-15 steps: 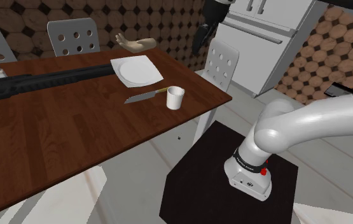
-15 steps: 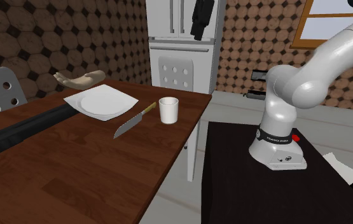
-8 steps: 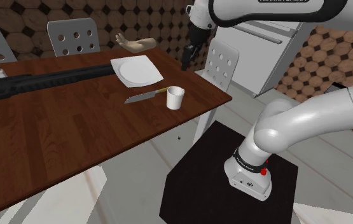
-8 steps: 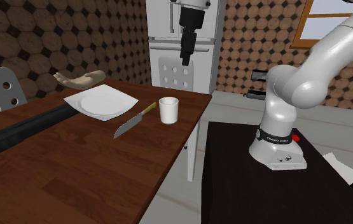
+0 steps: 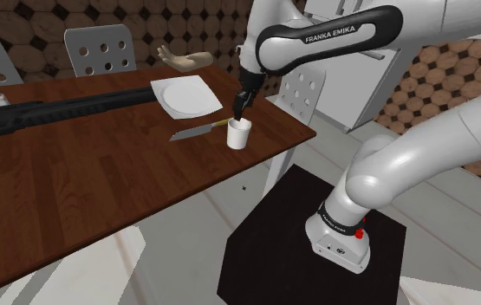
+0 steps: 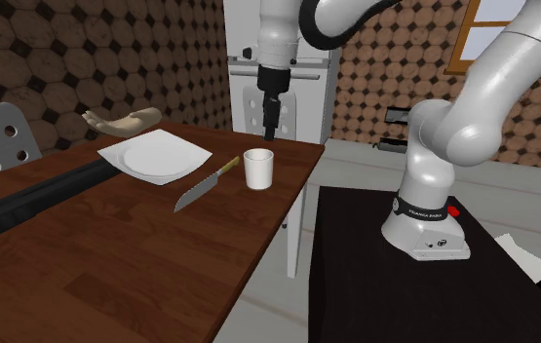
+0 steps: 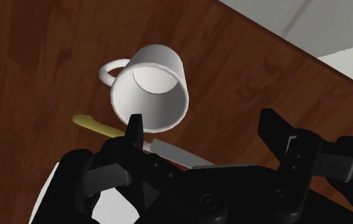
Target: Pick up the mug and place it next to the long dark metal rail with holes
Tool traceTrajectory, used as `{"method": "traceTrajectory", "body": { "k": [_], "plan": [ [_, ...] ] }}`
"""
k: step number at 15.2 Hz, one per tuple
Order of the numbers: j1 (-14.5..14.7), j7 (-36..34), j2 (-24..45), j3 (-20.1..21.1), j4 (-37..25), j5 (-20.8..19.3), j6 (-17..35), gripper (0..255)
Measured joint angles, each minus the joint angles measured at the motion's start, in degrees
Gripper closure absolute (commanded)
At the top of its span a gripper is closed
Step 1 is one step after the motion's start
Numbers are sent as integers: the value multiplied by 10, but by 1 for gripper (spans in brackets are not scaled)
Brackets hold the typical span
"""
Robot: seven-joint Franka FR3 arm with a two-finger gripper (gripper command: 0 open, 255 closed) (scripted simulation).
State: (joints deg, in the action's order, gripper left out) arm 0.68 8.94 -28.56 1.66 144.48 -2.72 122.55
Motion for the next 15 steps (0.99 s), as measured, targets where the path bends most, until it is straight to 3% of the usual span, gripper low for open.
{"method": "traceTrajectory", "body": {
  "k": [5, 15],
  "plan": [
    [-4, 4, 84, -5, 13, -2, 80, 0],
    [-7, 2, 143, -7, 39, -7, 160, 0]
  ]
}}
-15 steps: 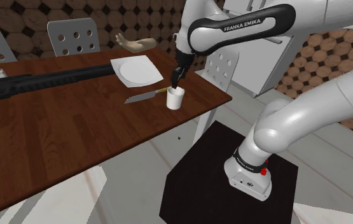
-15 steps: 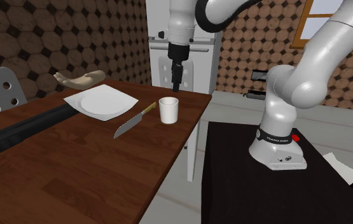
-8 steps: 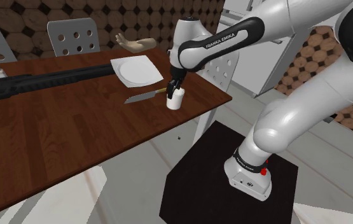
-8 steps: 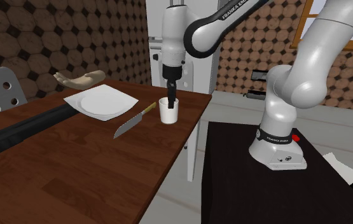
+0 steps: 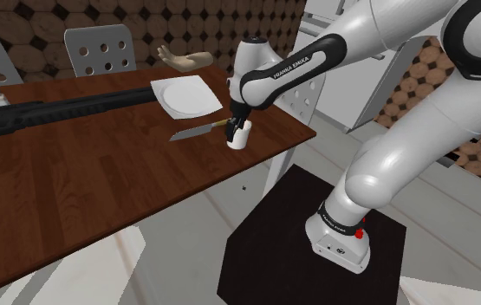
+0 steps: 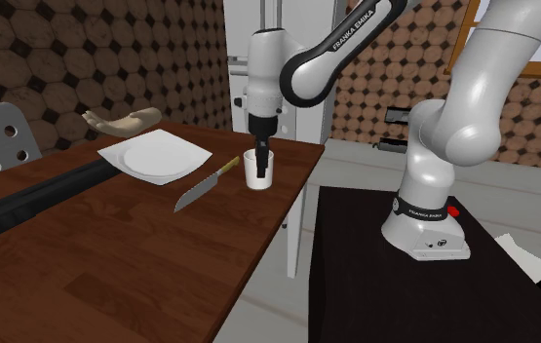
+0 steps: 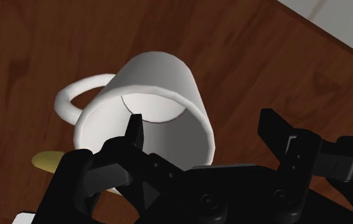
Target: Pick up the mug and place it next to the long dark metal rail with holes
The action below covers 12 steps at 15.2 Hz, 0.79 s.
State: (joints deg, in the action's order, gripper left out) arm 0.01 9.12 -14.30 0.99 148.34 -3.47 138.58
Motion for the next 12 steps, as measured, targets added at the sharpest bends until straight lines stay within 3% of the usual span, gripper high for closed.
{"method": "traceTrajectory", "body": {
  "k": [4, 5, 12],
  "plan": [
    [0, 0, 2, 0, 0, 0, 2, 0],
    [0, 0, 2, 0, 0, 0, 2, 255],
    [0, 0, 2, 0, 0, 0, 2, 255]
  ]
}}
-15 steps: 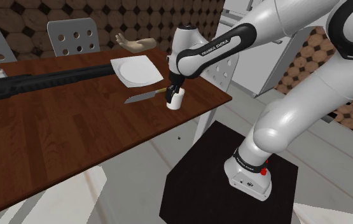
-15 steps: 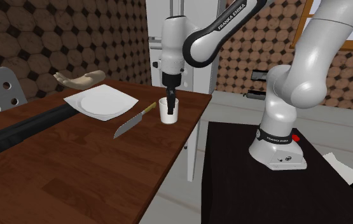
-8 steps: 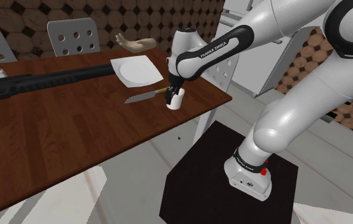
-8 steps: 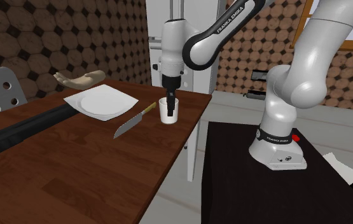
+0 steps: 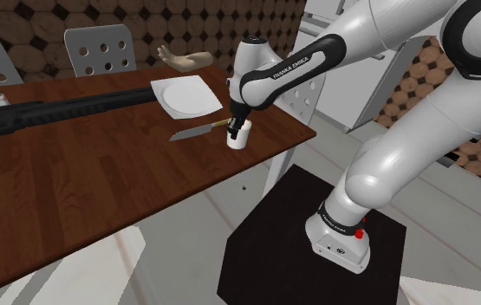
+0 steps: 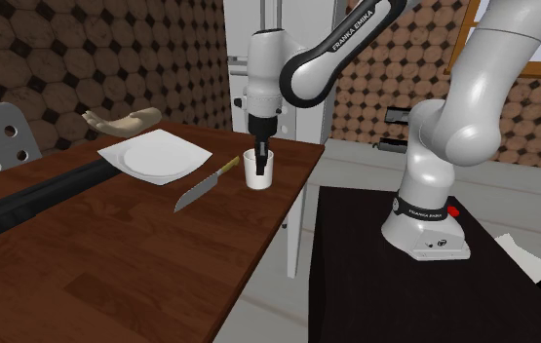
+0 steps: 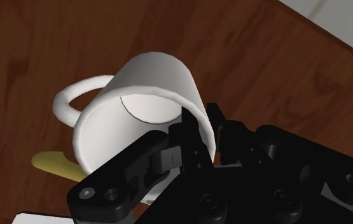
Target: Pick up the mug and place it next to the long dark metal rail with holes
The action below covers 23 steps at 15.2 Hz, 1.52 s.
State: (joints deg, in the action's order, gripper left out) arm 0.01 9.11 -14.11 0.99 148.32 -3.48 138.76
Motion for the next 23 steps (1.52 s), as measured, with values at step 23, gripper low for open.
{"method": "traceTrajectory", "body": {
  "k": [23],
  "plan": [
    [3, 10, -79, -1, -85, 9, -164, 255]
  ]
}}
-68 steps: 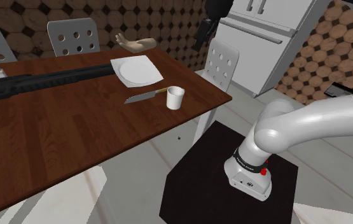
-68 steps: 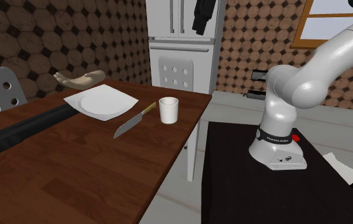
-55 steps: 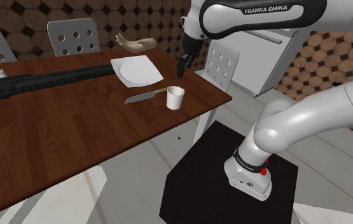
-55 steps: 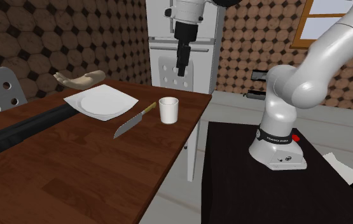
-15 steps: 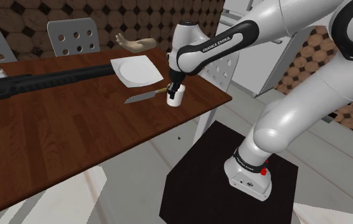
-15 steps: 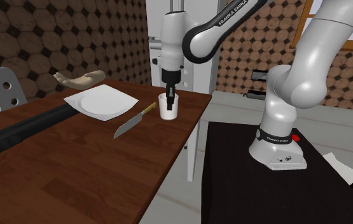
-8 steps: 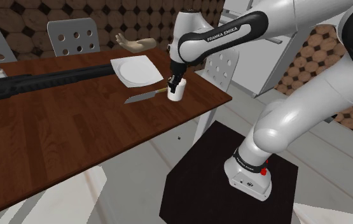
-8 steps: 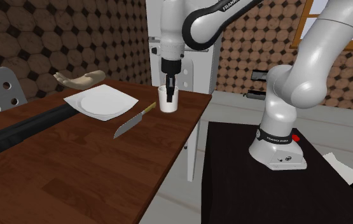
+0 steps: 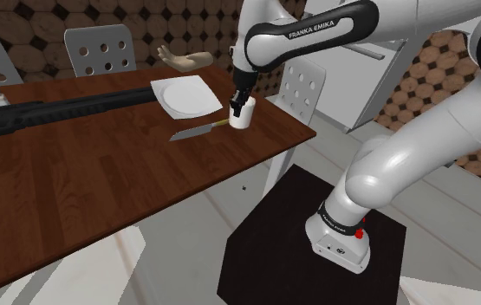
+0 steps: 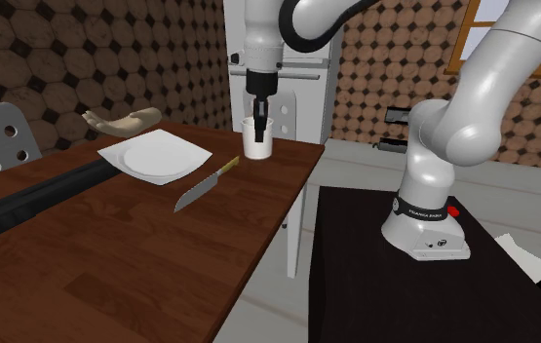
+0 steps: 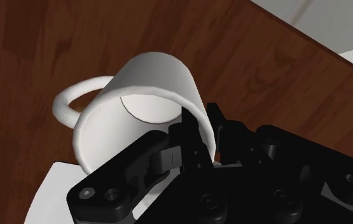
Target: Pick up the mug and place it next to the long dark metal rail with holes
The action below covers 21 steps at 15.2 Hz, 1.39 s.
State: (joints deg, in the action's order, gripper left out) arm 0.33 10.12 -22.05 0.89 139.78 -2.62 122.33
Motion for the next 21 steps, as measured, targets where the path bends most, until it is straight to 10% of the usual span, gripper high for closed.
{"method": "traceTrajectory", "body": {
  "k": [13, 21],
  "plan": [
    [0, 5, -25, -1, -79, 2, -104, 255],
    [25, -68, 95, 50, -202, 6, -110, 255]
  ]
}}
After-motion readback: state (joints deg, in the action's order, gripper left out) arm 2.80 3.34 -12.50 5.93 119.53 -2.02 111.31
